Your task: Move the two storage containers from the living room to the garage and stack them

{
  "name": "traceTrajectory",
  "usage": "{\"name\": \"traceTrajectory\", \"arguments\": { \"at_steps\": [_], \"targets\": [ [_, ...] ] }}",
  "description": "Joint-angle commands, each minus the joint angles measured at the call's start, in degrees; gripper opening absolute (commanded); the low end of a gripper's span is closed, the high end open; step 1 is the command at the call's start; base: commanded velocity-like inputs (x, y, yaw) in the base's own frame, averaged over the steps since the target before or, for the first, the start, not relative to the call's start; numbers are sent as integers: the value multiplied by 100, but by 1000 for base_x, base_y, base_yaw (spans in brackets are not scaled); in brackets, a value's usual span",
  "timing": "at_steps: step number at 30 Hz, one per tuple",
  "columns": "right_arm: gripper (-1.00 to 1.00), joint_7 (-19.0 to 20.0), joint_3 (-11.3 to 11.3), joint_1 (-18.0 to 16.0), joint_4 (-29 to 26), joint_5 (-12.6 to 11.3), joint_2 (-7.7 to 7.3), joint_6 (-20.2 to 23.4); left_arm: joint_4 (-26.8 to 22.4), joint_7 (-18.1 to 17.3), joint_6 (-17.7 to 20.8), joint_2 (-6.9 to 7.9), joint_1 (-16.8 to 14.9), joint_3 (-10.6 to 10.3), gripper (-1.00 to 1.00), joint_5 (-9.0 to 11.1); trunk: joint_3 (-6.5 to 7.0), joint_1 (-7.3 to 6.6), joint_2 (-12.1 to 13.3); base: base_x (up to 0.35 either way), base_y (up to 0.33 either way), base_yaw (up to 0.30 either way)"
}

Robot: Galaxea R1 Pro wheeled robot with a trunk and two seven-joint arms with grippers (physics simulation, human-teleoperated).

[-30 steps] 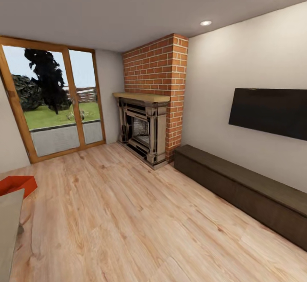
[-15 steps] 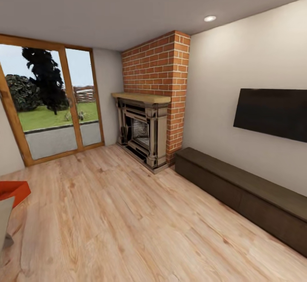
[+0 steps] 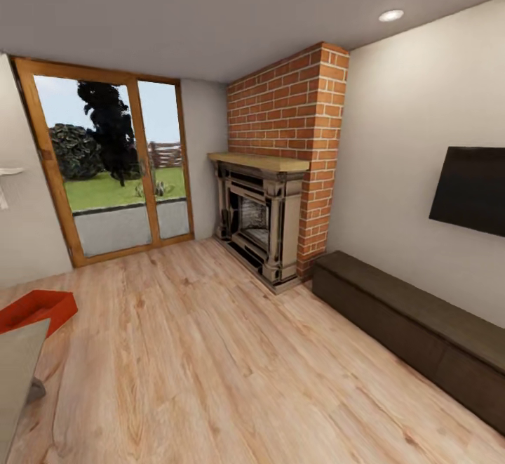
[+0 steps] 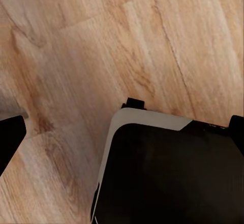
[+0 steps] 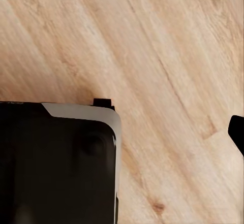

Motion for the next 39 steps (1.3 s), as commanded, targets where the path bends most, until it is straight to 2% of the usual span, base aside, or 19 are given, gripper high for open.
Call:
{"name": "traceTrajectory", "arguments": {
  "at_steps": [1,33,39],
  "targets": [
    [100,-16,46,-5,17,-15,0,-31,7,15,-29,-5,-5,-19,100,43,-2,5,-3,323,0,267],
    [100,-34,55,-5,17,-13,-1,-48,7,13,-10,6,-6,-18,100,46,-2,5,-3,323,0,267],
    [100,-34,63,-5,17,-8,-1,-46,7,13,-3,7,-5,-17,100,46,-2,5,-3,323,0,94]
  ]
}}
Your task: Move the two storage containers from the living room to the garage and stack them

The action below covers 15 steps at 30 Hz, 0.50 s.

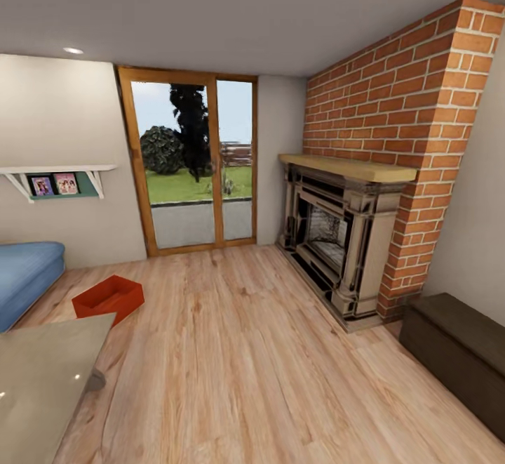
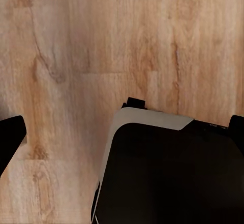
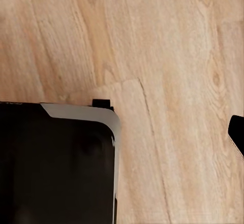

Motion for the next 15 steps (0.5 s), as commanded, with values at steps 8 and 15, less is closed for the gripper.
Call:
{"name": "traceTrajectory", "arguments": {
  "at_steps": [8,15],
  "targets": [
    [100,-16,55,-5,17,-14,1,-23,5,13,-20,-2,1,-19,100,39,-2,5,-3,323,0,4],
    [100,-16,56,-5,17,-22,1,-15,5,13,-20,-2,-1,-18,100,38,-2,5,-3,323,0,0]
  ]
}}
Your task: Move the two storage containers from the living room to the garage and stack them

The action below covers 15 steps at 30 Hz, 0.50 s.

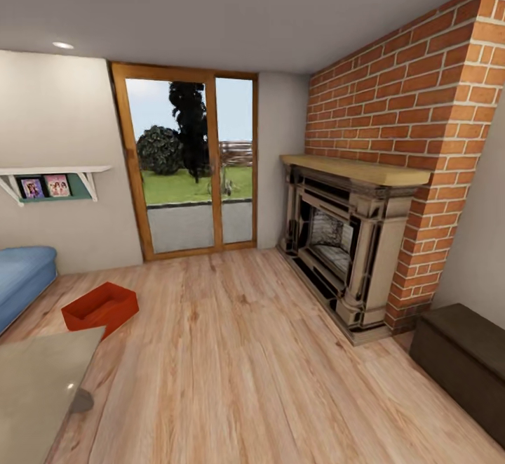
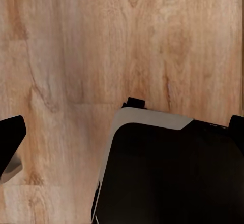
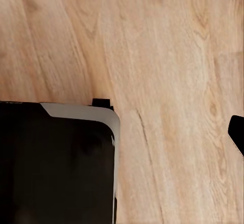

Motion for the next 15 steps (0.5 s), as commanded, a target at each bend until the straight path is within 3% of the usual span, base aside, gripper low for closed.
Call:
{"name": "traceTrajectory", "arguments": {
  "at_steps": [1,10,15],
  "targets": [
    [100,-16,46,-5,17,-12,1,-31,5,13,-20,-2,0,-18,100,43,-2,5,-3,323,0,0],
    [100,-16,29,-5,17,-2,7,-36,5,13,-20,-2,-4,-18,100,42,-2,5,-3,323,0,8],
    [100,-16,29,-5,17,1,2,-36,5,13,-20,-2,-1,-18,100,44,-2,5,-3,323,0,170]
  ]
}}
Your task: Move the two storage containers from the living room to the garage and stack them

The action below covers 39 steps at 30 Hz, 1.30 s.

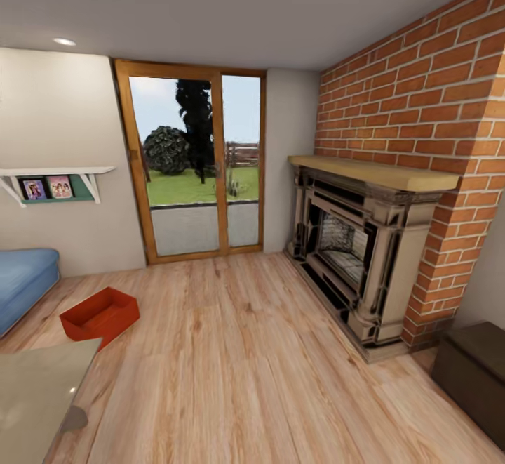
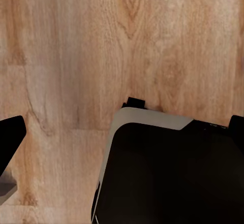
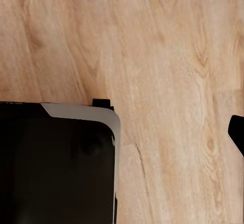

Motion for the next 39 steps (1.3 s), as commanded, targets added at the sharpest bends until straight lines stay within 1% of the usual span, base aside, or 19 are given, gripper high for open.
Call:
{"name": "traceTrajectory", "arguments": {
  "at_steps": [1,20,39],
  "targets": [
    [100,-17,46,-5,17,-14,0,-30,7,13,-21,-2,-2,-18,100,41,-2,5,-3,323,0,245],
    [100,-17,46,-5,17,-22,0,-24,7,13,-21,-2,-5,-18,100,41,-2,5,-3,323,0,259],
    [100,-17,54,-5,16,-30,0,-27,7,13,-21,-2,-1,-18,100,41,-2,5,-3,323,0,19]
  ]
}}
